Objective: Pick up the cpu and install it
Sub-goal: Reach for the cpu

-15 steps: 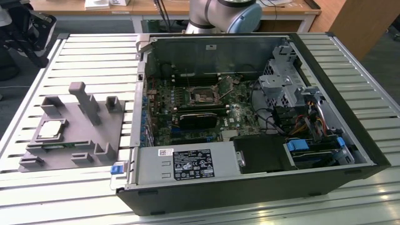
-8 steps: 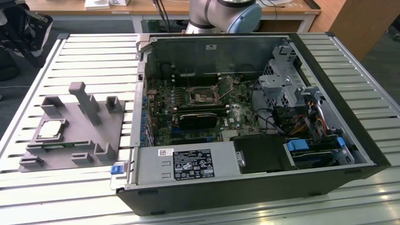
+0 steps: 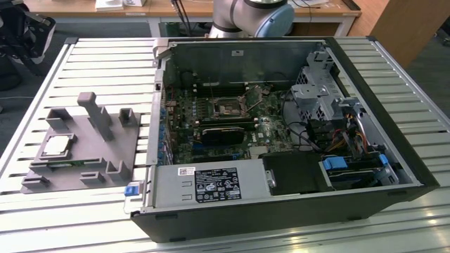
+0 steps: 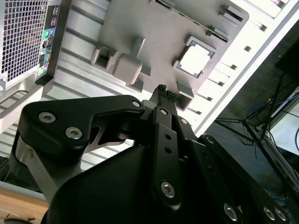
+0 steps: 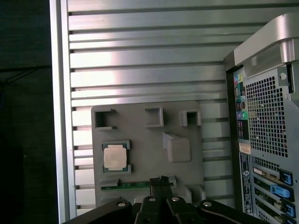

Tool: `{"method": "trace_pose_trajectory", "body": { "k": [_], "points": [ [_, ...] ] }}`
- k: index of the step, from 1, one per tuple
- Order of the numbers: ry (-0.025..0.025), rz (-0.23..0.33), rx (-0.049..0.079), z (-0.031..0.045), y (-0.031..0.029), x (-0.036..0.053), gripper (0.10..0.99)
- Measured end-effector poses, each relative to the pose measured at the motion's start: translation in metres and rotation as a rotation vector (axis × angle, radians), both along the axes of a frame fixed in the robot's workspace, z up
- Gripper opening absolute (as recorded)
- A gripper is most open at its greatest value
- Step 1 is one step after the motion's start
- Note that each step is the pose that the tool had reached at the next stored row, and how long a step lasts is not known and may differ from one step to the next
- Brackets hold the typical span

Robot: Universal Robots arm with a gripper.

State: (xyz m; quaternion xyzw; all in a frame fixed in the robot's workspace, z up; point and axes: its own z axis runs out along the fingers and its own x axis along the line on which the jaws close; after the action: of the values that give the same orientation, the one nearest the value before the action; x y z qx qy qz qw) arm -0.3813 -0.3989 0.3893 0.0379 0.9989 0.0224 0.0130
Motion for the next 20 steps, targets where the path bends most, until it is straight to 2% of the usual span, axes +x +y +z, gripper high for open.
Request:
{"method": "trace_pose_trajectory", "body": {
  "k": [12, 20],
  "points": [
    [-0.0001, 0.000, 0.000, -0.0003, 0.0000, -0.0098, 0.106],
    [-0.0001, 0.000, 0.000, -0.0010, 0.0000, -0.0283, 0.106]
  ]
}}
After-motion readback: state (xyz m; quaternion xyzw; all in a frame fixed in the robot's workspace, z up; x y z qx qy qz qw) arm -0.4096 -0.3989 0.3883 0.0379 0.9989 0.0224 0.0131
